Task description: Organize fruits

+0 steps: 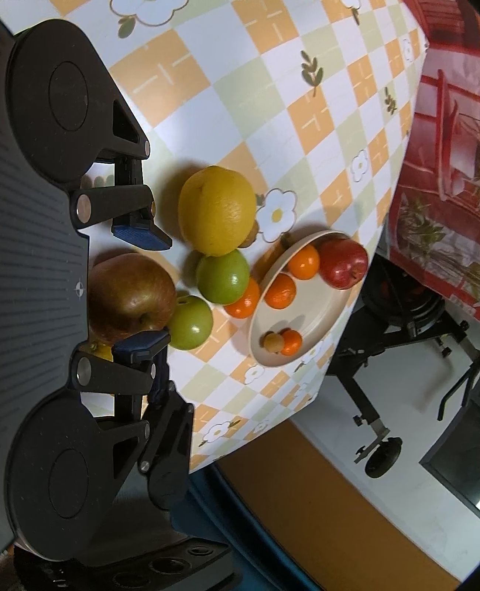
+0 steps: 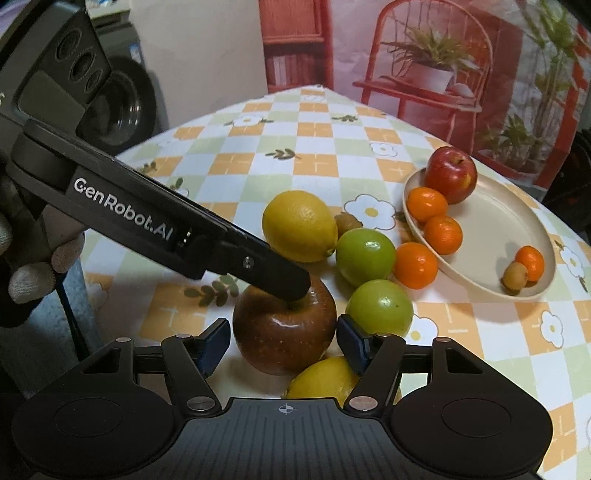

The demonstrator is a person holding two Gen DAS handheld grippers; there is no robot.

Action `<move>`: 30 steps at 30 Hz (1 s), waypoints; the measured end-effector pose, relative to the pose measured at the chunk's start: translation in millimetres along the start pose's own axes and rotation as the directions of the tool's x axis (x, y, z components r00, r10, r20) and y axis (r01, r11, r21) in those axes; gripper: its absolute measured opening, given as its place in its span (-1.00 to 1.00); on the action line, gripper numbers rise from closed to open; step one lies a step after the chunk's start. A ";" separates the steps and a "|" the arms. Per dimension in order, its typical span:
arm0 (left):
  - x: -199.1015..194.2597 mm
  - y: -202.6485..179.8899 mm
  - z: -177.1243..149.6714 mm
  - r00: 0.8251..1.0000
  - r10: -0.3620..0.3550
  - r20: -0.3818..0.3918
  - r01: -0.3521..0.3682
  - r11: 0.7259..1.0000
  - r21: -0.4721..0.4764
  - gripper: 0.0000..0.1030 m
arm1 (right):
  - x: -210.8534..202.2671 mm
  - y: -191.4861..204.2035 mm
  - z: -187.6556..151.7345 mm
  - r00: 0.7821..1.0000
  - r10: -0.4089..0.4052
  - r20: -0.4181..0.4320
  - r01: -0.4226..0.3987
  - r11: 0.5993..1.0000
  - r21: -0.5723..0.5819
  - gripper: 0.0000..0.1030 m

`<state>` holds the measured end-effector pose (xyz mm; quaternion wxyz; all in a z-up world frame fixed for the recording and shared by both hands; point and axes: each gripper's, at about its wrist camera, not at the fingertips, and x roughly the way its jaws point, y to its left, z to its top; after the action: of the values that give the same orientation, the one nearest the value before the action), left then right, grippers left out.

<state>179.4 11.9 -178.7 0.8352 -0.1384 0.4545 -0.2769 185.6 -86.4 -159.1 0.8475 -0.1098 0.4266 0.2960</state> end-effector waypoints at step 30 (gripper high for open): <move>-11.1 29.4 -11.4 0.999 0.006 0.049 -0.002 0.997 -0.078 -0.15 | 15.2 21.2 -9.9 0.987 -0.046 0.155 0.041 0.998 0.037 0.14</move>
<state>175.0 42.5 -191.6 0.8407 -0.1768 0.4446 -0.2537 173.5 -67.6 -175.8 0.8862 -0.0814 0.3617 0.2777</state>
